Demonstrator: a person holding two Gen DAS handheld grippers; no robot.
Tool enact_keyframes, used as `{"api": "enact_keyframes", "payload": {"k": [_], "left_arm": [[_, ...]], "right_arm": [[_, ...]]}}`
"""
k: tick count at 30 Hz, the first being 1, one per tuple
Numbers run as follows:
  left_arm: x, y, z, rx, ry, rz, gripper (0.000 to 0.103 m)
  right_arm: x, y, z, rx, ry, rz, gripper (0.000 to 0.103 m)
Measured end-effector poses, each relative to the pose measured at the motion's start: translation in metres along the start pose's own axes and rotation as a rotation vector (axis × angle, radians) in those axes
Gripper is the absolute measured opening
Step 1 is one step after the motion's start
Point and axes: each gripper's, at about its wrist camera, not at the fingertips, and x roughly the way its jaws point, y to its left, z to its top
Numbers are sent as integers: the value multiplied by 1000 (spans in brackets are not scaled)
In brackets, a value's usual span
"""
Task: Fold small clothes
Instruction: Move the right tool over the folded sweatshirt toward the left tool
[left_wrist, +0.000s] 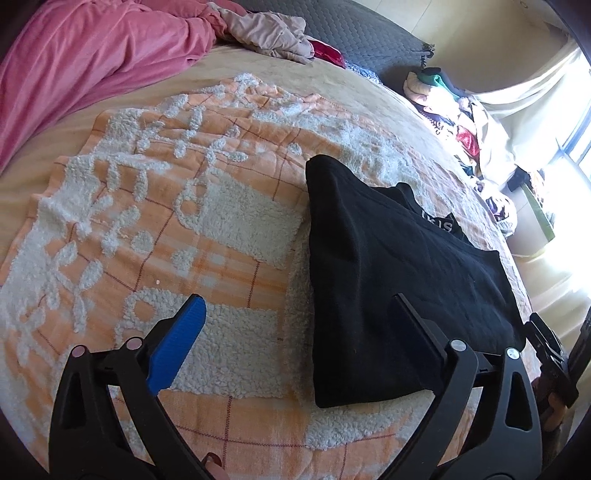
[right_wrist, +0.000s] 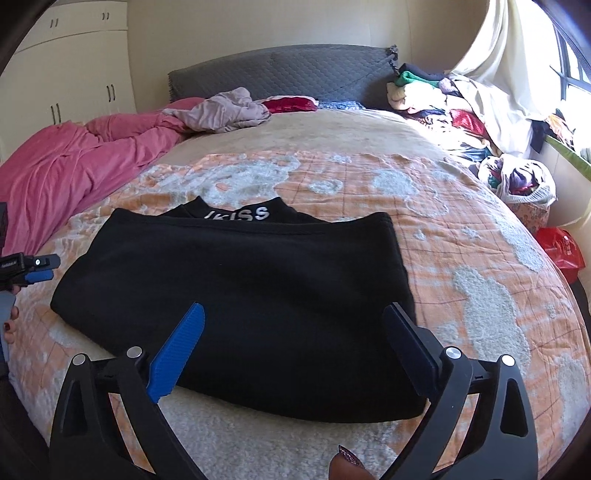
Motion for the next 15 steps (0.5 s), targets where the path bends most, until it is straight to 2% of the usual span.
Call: {"api": "enact_keyframes", "payload": {"k": [9, 15], "left_arm": [[-4, 7, 7, -9, -22, 44, 93], [-5, 10, 10, 2, -26, 69, 93]], "right_arm": [[5, 80, -4, -182, 6, 108, 98], [15, 127, -11, -302, 27, 140, 98]]}}
